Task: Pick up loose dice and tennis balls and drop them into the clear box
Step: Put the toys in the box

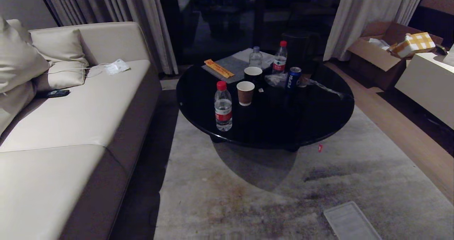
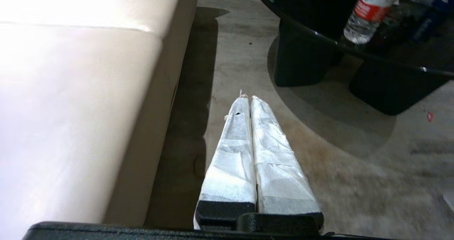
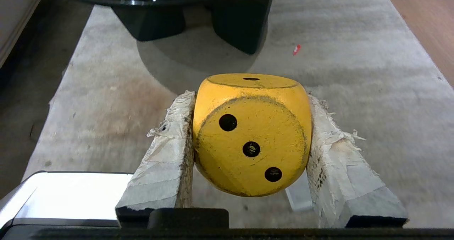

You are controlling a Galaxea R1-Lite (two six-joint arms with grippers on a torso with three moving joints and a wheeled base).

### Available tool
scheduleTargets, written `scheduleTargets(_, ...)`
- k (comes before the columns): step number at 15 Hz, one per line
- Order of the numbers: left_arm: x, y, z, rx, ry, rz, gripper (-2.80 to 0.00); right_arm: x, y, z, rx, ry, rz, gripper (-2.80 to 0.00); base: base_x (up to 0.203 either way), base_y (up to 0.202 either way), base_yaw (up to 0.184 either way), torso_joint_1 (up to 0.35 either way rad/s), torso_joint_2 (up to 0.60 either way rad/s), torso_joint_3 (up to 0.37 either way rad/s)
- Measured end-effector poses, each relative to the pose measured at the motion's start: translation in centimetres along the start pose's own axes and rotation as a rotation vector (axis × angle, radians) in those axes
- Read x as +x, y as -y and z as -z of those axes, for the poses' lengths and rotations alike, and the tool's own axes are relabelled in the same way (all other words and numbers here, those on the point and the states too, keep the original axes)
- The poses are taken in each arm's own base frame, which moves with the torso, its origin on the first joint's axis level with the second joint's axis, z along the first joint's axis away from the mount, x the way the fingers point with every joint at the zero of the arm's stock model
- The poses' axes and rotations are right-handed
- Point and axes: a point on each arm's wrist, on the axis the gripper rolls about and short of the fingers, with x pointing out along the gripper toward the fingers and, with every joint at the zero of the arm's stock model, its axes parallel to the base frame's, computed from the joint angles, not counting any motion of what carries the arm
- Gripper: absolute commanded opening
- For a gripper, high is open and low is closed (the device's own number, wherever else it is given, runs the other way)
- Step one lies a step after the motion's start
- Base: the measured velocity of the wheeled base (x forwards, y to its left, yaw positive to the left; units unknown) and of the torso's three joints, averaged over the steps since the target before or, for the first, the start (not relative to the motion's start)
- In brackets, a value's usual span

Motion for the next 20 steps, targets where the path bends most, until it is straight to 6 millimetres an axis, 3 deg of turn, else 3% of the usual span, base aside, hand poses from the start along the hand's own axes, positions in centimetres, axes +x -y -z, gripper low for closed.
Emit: scheduleTargets(20, 0.00, 0.00, 0.00, 0.002, 0.000, 0.001, -2.80, 0.00, 0.00, -0.01, 0.000, 0.000, 0.000, -2.80, -0.180, 0.000, -0.001, 0.002, 0.00, 0.003)
